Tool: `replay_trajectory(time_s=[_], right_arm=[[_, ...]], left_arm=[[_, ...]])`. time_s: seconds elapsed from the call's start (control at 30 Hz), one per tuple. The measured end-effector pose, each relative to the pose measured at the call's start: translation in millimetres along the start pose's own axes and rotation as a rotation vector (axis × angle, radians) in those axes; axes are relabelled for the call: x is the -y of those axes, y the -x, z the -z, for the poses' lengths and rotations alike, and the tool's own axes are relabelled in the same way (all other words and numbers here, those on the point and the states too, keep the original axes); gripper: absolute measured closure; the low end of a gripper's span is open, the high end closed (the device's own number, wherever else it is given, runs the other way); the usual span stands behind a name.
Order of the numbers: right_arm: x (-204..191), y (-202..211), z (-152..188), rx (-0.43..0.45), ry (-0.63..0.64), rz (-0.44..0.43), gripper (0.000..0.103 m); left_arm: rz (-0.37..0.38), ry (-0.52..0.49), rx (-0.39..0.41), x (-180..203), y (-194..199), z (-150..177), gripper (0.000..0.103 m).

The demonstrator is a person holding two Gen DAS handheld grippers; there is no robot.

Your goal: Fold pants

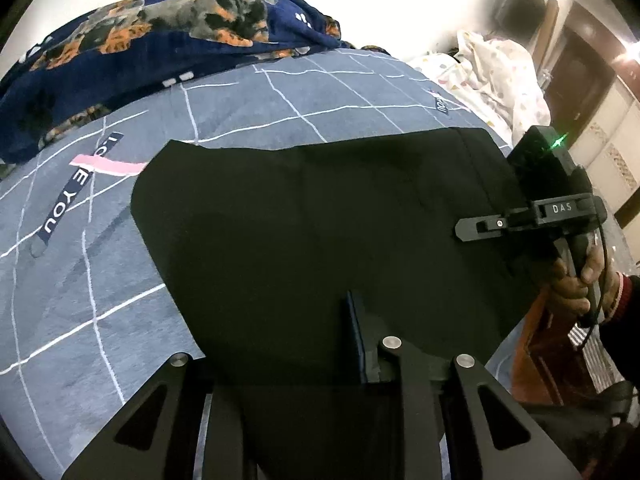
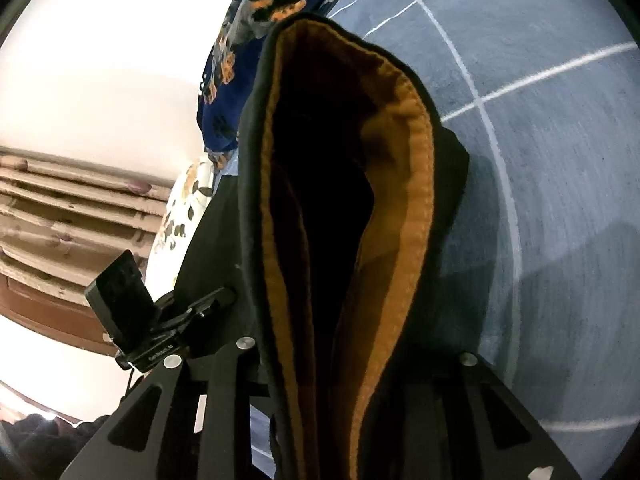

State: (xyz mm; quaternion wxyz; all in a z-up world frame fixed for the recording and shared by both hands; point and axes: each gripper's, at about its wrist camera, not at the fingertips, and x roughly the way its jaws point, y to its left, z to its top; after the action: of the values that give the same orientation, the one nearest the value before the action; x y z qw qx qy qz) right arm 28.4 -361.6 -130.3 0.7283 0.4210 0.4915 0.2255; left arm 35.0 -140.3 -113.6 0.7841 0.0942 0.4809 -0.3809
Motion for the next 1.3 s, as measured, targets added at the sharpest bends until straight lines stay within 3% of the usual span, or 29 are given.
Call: replay_trajectory(time_s=[0.53, 0.73, 0.8, 0.87, 1.03, 1.13, 1.2, 1.27, 1.3], right_arm=[[6, -7, -6, 0.023, -0.022, -0.014, 0.078], [4, -7, -5, 0.024, -0.012, -0.009, 0.08], [4, -7, -5, 0.025, -0.012, -0.009, 0.08], [5, -6, -4, 0.026, -0.009, -0.009, 0.081], [5, -5, -5, 0.029, -0.001, -0.012, 0.081], [6, -6, -5, 0.03, 0.0, -0.013, 0.081], [6, -6, -5, 0.029, -0.001, -0.011, 0.081], [6, -6, -5, 0.028, -0.005, -0.009, 0.081], [6, -6, -6, 0.028, -0.006, -0.008, 0.081]], left_arm=[[-0.032, -0.005, -0.012, 7, -7, -4, 0.079], [-0.022, 0.018, -0.023, -2, -11, -2, 0.068], [0.01, 0.043, -0.041, -8, -13, -1, 0.057], [0.068, 0.081, -0.064, -20, -15, 2, 0.052], [0.285, 0.24, -0.098, -56, -24, 7, 0.052], [0.311, 0.214, -0.115, -55, -27, 2, 0.052], [0.277, 0.154, -0.108, -45, -30, -3, 0.059], [0.29, 0.144, -0.106, -40, -34, -6, 0.073], [0.29, 0.152, -0.096, -39, -35, -7, 0.075]])
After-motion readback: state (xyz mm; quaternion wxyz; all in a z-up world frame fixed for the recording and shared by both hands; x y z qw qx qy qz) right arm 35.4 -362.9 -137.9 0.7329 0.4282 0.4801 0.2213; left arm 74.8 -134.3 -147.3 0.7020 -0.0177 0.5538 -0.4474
